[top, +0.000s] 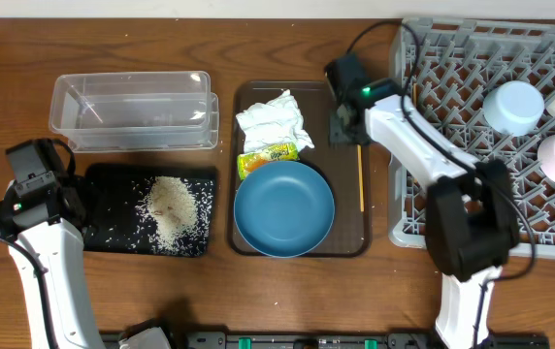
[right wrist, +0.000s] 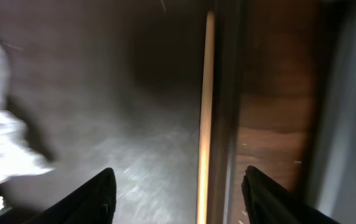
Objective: Sort waste into correct bins and load items into the dishwasher rack
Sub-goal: 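Return the right gripper to the tray and grasp the second chopstick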
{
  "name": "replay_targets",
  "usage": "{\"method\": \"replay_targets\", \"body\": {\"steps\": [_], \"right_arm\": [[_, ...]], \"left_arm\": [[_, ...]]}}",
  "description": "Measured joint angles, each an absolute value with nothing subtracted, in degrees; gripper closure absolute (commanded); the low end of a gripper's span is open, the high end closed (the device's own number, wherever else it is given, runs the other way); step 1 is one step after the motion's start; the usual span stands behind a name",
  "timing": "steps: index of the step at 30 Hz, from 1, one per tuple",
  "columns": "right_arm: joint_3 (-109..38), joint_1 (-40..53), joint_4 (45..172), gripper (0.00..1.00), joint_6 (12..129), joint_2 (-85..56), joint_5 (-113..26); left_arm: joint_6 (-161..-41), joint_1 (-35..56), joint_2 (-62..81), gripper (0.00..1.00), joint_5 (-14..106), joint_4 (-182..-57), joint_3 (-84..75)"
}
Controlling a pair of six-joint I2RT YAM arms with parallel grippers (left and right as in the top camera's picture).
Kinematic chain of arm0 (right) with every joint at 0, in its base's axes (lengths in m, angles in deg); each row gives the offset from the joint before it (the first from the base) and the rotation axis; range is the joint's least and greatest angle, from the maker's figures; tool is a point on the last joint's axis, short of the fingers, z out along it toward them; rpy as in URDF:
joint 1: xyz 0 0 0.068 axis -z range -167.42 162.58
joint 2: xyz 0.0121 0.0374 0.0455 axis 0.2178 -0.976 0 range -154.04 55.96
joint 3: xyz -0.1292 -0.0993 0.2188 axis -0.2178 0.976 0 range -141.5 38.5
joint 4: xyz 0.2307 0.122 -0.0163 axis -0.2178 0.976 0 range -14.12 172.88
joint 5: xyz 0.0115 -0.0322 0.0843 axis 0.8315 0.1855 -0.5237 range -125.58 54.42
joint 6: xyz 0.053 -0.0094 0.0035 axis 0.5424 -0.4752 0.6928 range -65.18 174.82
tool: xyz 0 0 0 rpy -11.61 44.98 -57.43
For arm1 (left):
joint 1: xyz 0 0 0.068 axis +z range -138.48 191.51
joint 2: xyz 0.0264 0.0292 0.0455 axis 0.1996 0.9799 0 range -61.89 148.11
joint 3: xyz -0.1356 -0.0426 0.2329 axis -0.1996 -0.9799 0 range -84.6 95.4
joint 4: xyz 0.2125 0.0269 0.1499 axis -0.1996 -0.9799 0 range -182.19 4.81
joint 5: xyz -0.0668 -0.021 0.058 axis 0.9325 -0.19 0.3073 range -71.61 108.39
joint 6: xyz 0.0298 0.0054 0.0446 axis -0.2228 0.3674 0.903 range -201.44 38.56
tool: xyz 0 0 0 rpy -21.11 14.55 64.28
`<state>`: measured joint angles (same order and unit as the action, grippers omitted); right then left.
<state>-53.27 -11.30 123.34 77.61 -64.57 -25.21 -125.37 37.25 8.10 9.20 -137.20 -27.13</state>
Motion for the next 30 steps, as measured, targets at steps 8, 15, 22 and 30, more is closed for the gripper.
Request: {"method": "replay_targets", "body": {"steps": [8, 15, 22, 30], "right_arm": [[-52.5, -11.4, 122.8, 0.42, 78.4, -68.4, -26.2], [-52.4, -11.4, 122.6, 0.52, 78.5, -68.5, -26.2], [-48.9, -11.4, 115.9, 0.68, 79.0, -67.6, -28.0], [-47.9, -10.4, 115.2, 0.95, 78.1, -66.9, -30.2]], "left_arm": [[-125.4, 37.3, 8.1, 0.09, 9.2, -137.2, -27.1], [-125.4, 37.3, 8.1, 0.09, 9.2, -137.2, -27.1], [-125.4, 37.3, 8.1, 0.09, 9.2, -137.2, -27.1], [-125.4, 37.3, 8.1, 0.09, 9.2, -137.2, -27.1]]}}
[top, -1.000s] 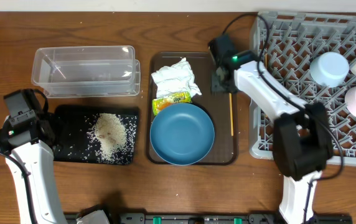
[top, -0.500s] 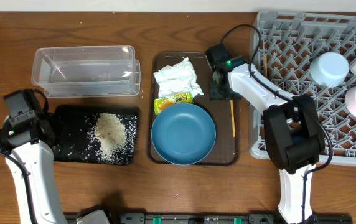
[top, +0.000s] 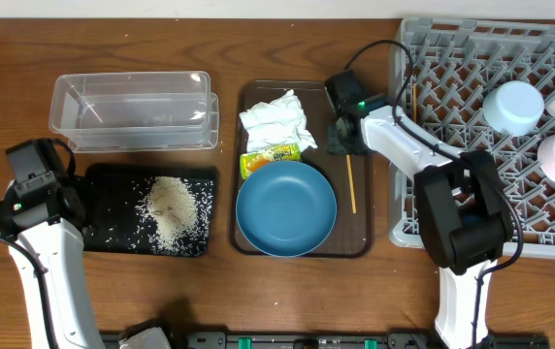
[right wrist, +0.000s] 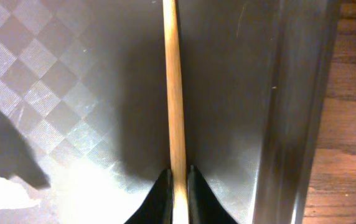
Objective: Sort waste into correct bins and load items into the dishwasher rack
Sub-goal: 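Return the right gripper to the tray and grasp the second chopstick, then carry the second chopstick into the dish rack and release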
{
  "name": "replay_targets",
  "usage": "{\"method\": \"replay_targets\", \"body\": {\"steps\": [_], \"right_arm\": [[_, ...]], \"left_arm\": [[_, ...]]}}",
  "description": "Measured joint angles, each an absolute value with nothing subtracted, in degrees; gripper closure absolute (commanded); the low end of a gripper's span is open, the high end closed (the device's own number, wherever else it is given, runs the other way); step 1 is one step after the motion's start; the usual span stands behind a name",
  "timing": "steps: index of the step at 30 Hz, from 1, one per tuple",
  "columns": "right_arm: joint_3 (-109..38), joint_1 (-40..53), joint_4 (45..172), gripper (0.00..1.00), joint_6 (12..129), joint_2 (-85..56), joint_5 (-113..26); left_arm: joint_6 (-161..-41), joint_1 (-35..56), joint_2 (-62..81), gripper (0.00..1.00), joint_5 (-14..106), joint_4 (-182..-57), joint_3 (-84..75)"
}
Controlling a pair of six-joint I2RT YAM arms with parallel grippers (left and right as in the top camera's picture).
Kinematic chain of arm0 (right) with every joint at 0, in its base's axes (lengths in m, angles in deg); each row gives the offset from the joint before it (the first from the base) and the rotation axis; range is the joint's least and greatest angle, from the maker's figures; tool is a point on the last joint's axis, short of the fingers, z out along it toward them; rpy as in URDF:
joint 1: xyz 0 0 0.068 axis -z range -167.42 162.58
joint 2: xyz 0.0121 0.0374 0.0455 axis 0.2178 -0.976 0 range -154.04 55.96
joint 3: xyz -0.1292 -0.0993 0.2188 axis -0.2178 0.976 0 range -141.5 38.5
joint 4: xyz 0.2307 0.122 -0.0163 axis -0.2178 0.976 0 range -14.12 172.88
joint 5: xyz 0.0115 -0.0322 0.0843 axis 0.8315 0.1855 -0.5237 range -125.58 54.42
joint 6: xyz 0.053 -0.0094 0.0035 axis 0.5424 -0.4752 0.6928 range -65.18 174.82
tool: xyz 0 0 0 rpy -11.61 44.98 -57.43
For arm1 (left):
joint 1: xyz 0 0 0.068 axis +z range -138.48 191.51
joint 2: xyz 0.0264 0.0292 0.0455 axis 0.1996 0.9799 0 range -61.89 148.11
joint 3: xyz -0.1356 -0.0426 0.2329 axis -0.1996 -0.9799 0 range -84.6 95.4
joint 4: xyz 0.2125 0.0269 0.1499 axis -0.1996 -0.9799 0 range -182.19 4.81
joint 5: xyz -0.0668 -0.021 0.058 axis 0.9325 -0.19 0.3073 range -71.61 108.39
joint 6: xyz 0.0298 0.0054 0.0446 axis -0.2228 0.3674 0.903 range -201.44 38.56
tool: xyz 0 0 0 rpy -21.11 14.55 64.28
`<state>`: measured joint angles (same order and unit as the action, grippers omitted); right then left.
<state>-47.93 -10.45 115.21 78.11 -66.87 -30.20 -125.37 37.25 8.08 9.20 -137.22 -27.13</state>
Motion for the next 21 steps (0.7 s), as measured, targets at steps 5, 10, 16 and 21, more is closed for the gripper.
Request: {"method": "replay_targets", "body": {"steps": [5, 10, 16, 21], "right_arm": [[-49.9, -8.9, 118.9, 0.99, 76.7, -66.9, -34.3], [-57.2, -5.8, 124.4, 0.99, 73.8, -66.6, -37.4], [-67.6, 1.3, 129.1, 0.99, 69.7, -61.0, -38.9], [-71.2, 8.0, 129.6, 0.99, 66.1, -53.5, -38.9]], "left_arm": [[-125.4, 37.3, 8.1, 0.09, 9.2, -137.2, -27.1], [-125.4, 37.3, 8.1, 0.09, 9.2, -137.2, -27.1], [-125.4, 37.3, 8.1, 0.09, 9.2, -137.2, -27.1], [-125.4, 37.3, 8.1, 0.09, 9.2, -137.2, -27.1]]}}
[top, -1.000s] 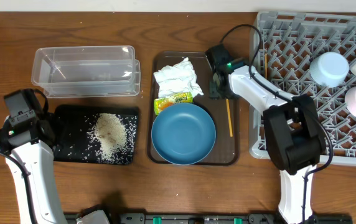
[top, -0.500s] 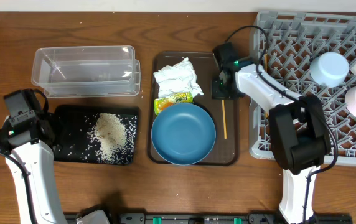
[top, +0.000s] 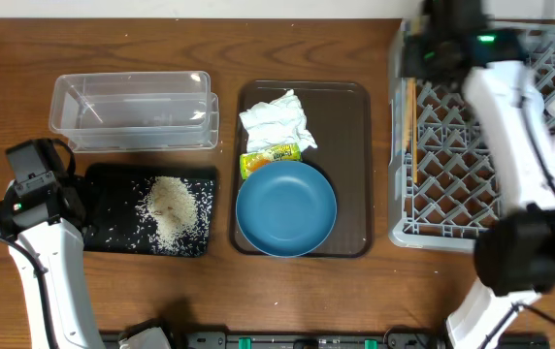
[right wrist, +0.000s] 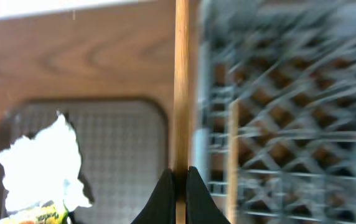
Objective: Sort waste into correct bins and load items into the dishwasher rack
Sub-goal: 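Carry the second chopstick into the dish rack and release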
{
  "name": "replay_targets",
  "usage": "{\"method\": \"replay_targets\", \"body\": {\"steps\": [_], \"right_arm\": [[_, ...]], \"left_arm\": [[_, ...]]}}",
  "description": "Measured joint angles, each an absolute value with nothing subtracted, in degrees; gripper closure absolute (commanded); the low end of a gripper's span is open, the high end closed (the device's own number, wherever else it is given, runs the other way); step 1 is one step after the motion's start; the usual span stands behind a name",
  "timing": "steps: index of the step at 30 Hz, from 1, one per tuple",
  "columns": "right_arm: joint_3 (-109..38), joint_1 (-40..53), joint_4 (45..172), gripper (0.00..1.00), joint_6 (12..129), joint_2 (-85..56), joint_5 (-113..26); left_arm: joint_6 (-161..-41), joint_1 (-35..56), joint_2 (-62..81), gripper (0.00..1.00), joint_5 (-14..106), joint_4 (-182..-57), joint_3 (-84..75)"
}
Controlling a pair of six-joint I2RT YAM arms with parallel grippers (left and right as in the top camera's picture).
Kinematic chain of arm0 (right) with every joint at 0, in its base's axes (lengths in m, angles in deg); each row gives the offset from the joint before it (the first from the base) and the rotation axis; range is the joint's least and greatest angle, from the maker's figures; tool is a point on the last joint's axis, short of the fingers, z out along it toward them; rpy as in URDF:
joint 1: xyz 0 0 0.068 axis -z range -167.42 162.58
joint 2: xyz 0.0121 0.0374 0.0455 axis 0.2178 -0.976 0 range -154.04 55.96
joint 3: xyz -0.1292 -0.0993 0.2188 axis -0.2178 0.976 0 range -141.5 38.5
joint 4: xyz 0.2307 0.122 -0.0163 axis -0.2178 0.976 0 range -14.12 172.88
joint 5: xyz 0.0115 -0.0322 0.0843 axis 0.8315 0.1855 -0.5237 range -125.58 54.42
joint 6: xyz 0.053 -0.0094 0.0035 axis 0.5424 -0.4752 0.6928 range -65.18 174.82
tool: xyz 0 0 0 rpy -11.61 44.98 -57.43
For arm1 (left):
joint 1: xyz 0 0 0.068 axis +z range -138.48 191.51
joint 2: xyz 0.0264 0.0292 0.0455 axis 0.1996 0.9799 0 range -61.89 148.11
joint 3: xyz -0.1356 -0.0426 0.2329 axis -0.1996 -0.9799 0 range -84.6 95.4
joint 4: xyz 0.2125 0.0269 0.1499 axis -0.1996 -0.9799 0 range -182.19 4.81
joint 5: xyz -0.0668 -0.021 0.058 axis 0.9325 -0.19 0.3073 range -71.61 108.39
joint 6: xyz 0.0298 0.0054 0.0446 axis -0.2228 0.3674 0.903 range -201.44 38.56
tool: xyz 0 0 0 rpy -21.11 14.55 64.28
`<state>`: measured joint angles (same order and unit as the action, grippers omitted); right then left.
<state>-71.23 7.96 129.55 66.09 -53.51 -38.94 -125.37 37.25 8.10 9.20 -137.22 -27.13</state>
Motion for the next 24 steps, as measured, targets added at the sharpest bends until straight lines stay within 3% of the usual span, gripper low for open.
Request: {"method": "replay_targets", "body": {"steps": [8, 13, 21, 24], "right_arm": [[-68.6, 11.0, 129.1, 0.91, 63.1, -54.1, -40.7], [-64.5, 11.0, 126.9, 0.68, 62.0, -57.6, -41.4], [-62.9, 11.0, 127.1, 0.65, 62.0, -59.7, -43.6], [-62.9, 11.0, 127.0, 0.58, 62.1, -59.7, -48.4]], "left_arm": [[-125.4, 37.3, 8.1, 0.09, 9.2, -137.2, -27.1], [-125.4, 37.3, 8.1, 0.09, 9.2, -137.2, -27.1], [-125.4, 37.3, 8.1, 0.09, 9.2, -137.2, -27.1], [-125.4, 37.3, 8.1, 0.09, 9.2, -137.2, -27.1]]}}
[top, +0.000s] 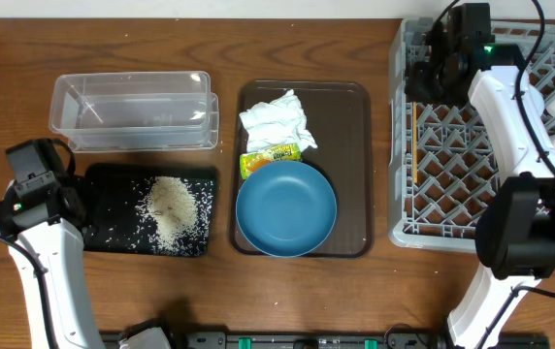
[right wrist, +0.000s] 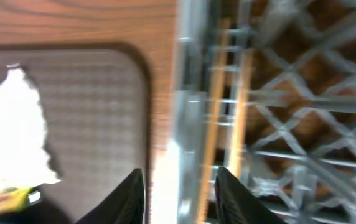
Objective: Sort waste into correct bins and load items into the dishwasher rack
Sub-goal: 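Carry the second chopstick into the dish rack and release, then reach the right gripper to the blue bowl on the brown tray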
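My right gripper (top: 431, 70) hangs open over the left edge of the grey dishwasher rack (top: 472, 194), with nothing between its fingers (right wrist: 135, 194). Below it two wooden chopsticks (right wrist: 214, 118) lie side by side in the rack's left column. The brown tray (top: 355, 194) holds a blue bowl (top: 285, 207), a crumpled white napkin (top: 275, 120) and a yellow-green wrapper (top: 269, 156). My left gripper (top: 33, 176) rests at the table's left edge, and its jaws do not show.
Two clear plastic bins (top: 132, 111) stand at the back left. In front of them lies a black tray with spilled rice (top: 166, 208). White and pinkish cups sit at the rack's right side, partly behind my right arm.
My right gripper was shut on a chopstick above the rack's left edge. Now it is open and the chopstick lies in the rack beside another one.
My right gripper stood open around a chopstick at the tray's right edge. Then it was shut on the chopstick on the tray, then held it over the rack's left edge. Now the chopstick lies in the rack. The left arm has stayed put.
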{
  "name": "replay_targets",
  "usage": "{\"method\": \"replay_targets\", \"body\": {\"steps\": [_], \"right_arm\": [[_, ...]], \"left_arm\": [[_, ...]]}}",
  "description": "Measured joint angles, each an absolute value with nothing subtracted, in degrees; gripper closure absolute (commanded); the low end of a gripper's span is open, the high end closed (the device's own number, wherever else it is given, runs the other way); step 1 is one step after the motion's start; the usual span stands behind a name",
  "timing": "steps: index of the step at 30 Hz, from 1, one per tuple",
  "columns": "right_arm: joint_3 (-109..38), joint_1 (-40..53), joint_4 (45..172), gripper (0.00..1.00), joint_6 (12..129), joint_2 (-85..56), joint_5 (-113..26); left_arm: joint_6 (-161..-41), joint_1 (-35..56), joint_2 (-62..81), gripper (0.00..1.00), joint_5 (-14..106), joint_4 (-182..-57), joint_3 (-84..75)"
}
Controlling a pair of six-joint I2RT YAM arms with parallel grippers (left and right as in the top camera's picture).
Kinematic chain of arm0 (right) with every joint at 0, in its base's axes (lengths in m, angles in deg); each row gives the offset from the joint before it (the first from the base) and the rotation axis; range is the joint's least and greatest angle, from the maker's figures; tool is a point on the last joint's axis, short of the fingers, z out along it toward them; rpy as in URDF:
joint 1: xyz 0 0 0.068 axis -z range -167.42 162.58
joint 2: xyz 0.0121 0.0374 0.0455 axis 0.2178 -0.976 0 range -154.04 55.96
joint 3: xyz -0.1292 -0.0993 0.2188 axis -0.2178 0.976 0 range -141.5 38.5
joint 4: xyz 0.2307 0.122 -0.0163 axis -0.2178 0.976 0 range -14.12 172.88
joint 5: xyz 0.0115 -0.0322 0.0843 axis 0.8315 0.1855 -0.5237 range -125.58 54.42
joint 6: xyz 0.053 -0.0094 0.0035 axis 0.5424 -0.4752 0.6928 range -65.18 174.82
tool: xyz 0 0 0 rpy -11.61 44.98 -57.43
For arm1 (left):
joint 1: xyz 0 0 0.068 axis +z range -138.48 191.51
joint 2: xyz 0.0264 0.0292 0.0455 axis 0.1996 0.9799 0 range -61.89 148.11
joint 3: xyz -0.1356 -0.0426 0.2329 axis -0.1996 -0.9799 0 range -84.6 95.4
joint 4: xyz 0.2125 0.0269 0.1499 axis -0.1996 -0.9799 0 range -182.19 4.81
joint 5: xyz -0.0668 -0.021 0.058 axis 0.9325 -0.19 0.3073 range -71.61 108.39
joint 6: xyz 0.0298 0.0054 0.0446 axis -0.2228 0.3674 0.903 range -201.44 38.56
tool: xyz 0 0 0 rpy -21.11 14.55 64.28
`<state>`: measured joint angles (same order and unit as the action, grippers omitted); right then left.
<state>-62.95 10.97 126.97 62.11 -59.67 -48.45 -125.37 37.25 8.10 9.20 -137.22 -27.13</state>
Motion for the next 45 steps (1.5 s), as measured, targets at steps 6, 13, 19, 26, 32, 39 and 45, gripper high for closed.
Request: {"method": "replay_targets", "body": {"steps": [6, 13, 19, 26, 32, 39, 45], "right_arm": [[-62.9, 9.0, 124.6, 0.28, 59.7, -59.5, -64.1], [-62.9, -1.3, 123.1, 0.17, 60.0, -59.5, -60.4], [-62.9, -11.6, 122.7, 0.15, 64.1, -59.5, -45.3], [-62.9, -19.2, 123.8, 0.01, 66.3, -59.5, -38.9], [-62.9, -24.8, 125.0, 0.11, 66.6, -59.5, -47.0], [-62.9, -32.6, 130.6, 0.09, 66.5, -59.5, -51.3], [-62.9, -39.3, 138.9, 0.17, 66.4, -59.5, -46.3]], "left_arm": [[-125.4, 37.3, 8.1, 0.09, 9.2, -137.2, -27.1], [-125.4, 37.3, 8.1, 0.09, 9.2, -137.2, -27.1], [-125.4, 37.3, 8.1, 0.09, 9.2, -137.2, -27.1], [-125.4, 37.3, 8.1, 0.09, 9.2, -137.2, -27.1], [-125.4, 37.3, 8.1, 0.09, 9.2, -137.2, -27.1], [-125.4, 37.3, 8.1, 0.09, 9.2, -137.2, -27.1], [-125.4, 37.3, 8.1, 0.09, 9.2, -137.2, -27.1]]}}
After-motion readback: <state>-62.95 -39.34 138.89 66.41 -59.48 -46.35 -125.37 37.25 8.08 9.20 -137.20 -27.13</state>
